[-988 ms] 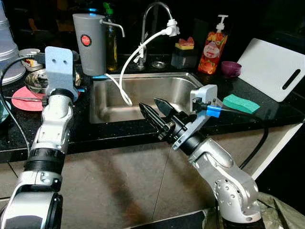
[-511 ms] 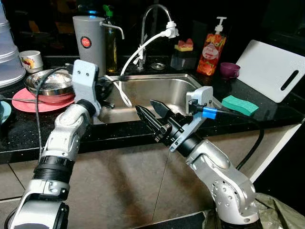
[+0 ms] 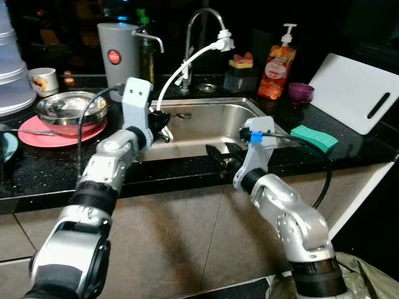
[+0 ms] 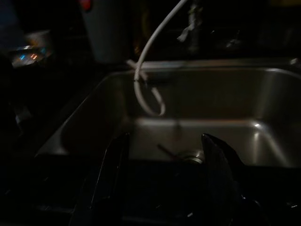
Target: Kitchen organization
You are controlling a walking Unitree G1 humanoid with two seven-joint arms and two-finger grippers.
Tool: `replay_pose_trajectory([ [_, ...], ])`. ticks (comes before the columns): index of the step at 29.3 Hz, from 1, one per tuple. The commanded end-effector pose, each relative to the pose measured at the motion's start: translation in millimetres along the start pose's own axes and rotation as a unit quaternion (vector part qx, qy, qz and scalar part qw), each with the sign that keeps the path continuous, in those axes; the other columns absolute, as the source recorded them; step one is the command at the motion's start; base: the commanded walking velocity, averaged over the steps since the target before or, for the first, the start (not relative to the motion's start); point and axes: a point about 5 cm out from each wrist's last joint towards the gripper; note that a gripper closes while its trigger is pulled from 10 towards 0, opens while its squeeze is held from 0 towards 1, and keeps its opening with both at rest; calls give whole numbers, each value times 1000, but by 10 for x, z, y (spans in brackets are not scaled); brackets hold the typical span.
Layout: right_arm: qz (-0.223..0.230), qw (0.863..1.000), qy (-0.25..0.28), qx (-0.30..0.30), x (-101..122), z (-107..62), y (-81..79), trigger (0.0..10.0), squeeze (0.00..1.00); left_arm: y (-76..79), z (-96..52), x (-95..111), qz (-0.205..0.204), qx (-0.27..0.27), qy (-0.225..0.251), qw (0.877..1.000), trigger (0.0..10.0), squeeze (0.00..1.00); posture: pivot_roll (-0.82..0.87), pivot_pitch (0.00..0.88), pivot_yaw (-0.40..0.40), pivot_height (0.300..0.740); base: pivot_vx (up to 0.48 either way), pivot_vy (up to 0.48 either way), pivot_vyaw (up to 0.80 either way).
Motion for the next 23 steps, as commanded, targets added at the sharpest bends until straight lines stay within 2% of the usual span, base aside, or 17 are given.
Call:
replay_pose_trajectory([
  [1,-5,1000,12,-6,37,7,25,10000,0,49,36,1,-14,-2,3,1000,10000,4,-29,95,-35,740,0,0,0],
  [2,-7,1000,21,-1,67,10,6,10000,0,69,54,-6,-24,-1,2,1000,10000,1000,-30,94,-32,740,0,0,0],
  [8,-17,999,43,26,143,3,-103,10000,0,62,84,11,-32,19,5,999,10000,1000,-40,95,-23,740,0,0,0],
  [9,-19,998,51,39,167,-14,-135,10000,0,29,77,62,-34,30,25,999,10000,690,-36,97,-24,740,0,0,0],
  [10,-19,998,51,39,167,-14,-135,10000,0,29,77,62,-34,30,25,999,10000,690,-36,97,-24,740,0,0,0],
  [11,-21,997,54,48,176,-24,-154,10000,0,-5,63,76,-30,40,30,998,10000,0,-33,100,-26,740,0,0,0],
  [18,-26,994,62,86,184,-49,-245,10000,0,-179,-21,90,14,87,36,995,10000,0,-25,105,-28,740,0,0,0],
  [19,-30,992,64,103,182,-72,-285,10000,0,-251,-69,90,57,107,30,992,10000,0,-18,111,-32,740,0,0,0],
  [22,-32,991,64,114,176,-88,-307,10000,0,-296,-111,79,98,113,24,988,10000,0,-18,111,-32,740,0,0,0],
  [23,-35,990,65,120,170,-118,-319,10000,0,-357,-187,53,139,107,13,984,10000,0,-14,120,-30,740,0,0,0],
])
Point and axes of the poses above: a point about 5 cm out from each wrist's last joint towards the gripper, its own z axis pointing out of the wrist towards the gripper, its own x axis along the axis of the wrist's last joint, y = z × x, and after that the axes turned 14 degrees about z, right-handed
